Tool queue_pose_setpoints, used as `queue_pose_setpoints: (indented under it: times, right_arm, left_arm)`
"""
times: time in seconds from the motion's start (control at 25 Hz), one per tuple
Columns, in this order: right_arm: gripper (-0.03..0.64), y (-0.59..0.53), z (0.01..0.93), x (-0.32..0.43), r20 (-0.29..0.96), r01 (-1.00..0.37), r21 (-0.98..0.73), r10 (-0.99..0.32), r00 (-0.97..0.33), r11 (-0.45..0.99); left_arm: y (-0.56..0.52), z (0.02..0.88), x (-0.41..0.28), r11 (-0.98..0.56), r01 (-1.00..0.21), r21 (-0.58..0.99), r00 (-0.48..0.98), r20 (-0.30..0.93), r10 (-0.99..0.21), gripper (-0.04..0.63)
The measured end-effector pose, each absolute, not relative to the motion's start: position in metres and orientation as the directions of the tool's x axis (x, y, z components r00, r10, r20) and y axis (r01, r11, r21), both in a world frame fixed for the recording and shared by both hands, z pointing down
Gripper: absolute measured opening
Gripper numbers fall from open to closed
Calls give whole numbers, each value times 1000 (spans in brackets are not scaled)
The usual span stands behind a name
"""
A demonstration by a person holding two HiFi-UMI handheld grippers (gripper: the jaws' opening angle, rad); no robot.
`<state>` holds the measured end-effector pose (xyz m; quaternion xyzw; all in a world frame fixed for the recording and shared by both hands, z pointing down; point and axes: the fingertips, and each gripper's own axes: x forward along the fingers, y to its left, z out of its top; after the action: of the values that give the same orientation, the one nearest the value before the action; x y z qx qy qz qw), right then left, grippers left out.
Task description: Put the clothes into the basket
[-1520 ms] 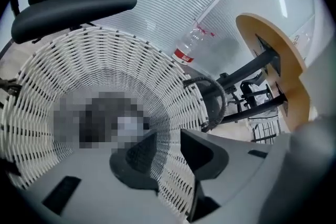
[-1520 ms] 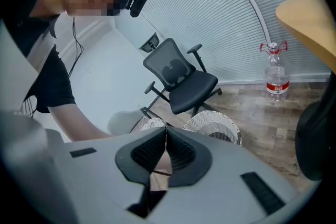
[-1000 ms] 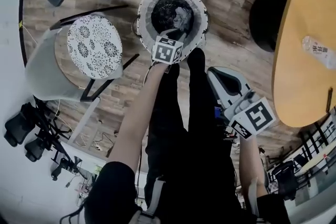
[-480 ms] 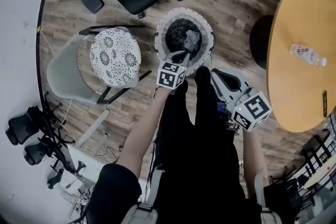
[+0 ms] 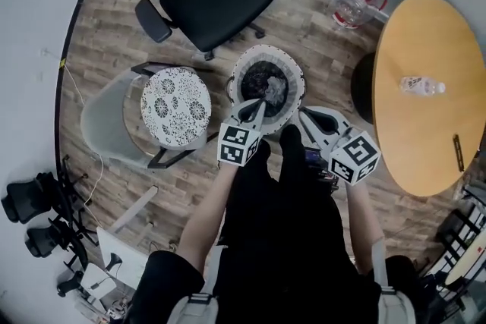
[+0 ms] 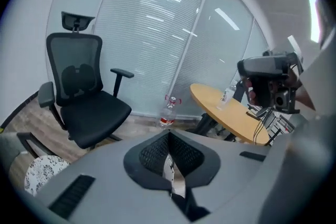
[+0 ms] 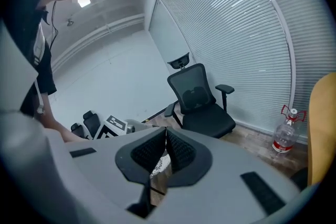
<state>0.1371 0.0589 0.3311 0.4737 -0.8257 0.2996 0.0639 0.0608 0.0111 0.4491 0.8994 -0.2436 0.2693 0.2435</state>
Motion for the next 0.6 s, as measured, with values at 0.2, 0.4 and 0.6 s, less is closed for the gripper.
queue_pose_setpoints:
  times: [0.2,0.4,0.6]
  right_arm:
    - [17,45,302,119,356,-820,-406,-757,-548,403]
    - [17,34,286,97,340,-818,-370,-755,-561,441]
    - [17,18,265,72,308,-806,-341,-753,-581,483]
  left_arm:
    - [2,390,35,-775,-565,284,770,518,-372,11]
    - [1,340,10,-797,-550,249,796,446,-410,11]
    - [5,286,-4,-823,-481,301,865,313,-391,11]
